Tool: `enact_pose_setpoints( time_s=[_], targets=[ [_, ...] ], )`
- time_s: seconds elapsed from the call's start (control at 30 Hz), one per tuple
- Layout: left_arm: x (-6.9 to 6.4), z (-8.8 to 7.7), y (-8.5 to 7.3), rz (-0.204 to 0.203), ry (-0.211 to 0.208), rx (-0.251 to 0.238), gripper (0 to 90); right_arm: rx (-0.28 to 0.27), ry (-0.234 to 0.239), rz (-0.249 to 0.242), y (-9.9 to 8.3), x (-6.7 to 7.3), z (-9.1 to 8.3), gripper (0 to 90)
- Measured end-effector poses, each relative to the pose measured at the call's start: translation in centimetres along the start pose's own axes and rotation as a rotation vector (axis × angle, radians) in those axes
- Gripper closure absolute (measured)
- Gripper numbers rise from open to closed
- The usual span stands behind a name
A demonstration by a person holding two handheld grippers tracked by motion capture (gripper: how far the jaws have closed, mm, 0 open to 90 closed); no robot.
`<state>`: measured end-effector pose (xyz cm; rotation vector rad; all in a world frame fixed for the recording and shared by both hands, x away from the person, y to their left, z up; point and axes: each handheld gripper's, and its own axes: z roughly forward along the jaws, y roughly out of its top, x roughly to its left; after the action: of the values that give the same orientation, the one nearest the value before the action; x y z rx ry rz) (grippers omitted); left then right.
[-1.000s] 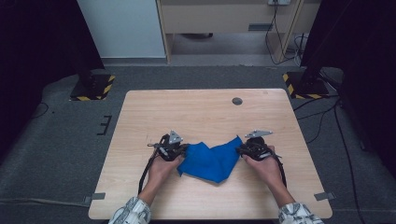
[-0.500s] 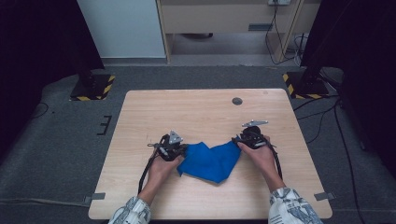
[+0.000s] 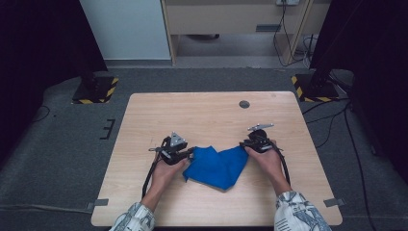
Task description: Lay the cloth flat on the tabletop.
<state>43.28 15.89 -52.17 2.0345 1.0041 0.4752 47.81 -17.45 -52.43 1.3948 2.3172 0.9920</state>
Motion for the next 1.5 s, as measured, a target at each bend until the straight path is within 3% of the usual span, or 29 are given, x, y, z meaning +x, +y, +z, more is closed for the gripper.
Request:
enact_pose_setpoints(
  time_s=[0.1, 0.27, 0.43, 0.53, 0.67, 0.77, 0.9, 1.0, 1.23, 1.5],
  targets=[
    [0.0, 0.5, 0.3, -0.008, -0.036, 0.004, 55.0, 0.001, -0.001, -0.005, -0.1, 0.0, -0.1, 67.7],
    [0.0, 1.5, 1.1, -0.019, -0.052, 0.017, 50.0, -0.006, -0.004, -0.006, -0.2, 0.0, -0.1, 72.7],
    [0.1, 2.5, 1.1, -0.02, -0.062, 0.054, 53.2, -0.01, -0.002, -0.011, -0.3, 0.1, -0.1, 80.1],
    [-0.2, 2.9, 1.0, 0.007, -0.057, 0.092, 55.7, -0.009, 0.006, -0.022, -0.3, 0.2, 0.0, 85.9],
    [-0.3, 3.0, 1.1, 0.003, -0.057, 0.091, 66.1, -0.023, 0.008, -0.022, -0.5, 0.2, -0.1, 88.8],
    [-0.4, 3.1, 1.3, 0.004, -0.072, 0.1, 80.0, -0.033, 0.012, -0.027, -0.6, 0.1, -0.4, 89.1],
    [-0.8, 3.2, 1.4, 0.011, -0.081, 0.104, 87.3, -0.057, 0.022, -0.026, -0.5, 0.0, -1.1, 89.3],
    [-0.8, 2.8, 1.7, -0.016, -0.092, 0.079, 88.1, -0.079, 0.032, -0.016, -0.4, 0.1, -1.9, 89.4],
    [-1.1, 0.9, 3.3, -0.025, -0.101, -0.008, 88.4, -0.136, 0.052, -0.011, -0.1, 0.0, -4.6, 89.4],
    [-1.3, -1.5, 5.0, -0.007, -0.108, -0.056, 88.4, -0.203, 0.063, -0.03, 0.5, 0.4, -8.0, 89.5]
  ],
)
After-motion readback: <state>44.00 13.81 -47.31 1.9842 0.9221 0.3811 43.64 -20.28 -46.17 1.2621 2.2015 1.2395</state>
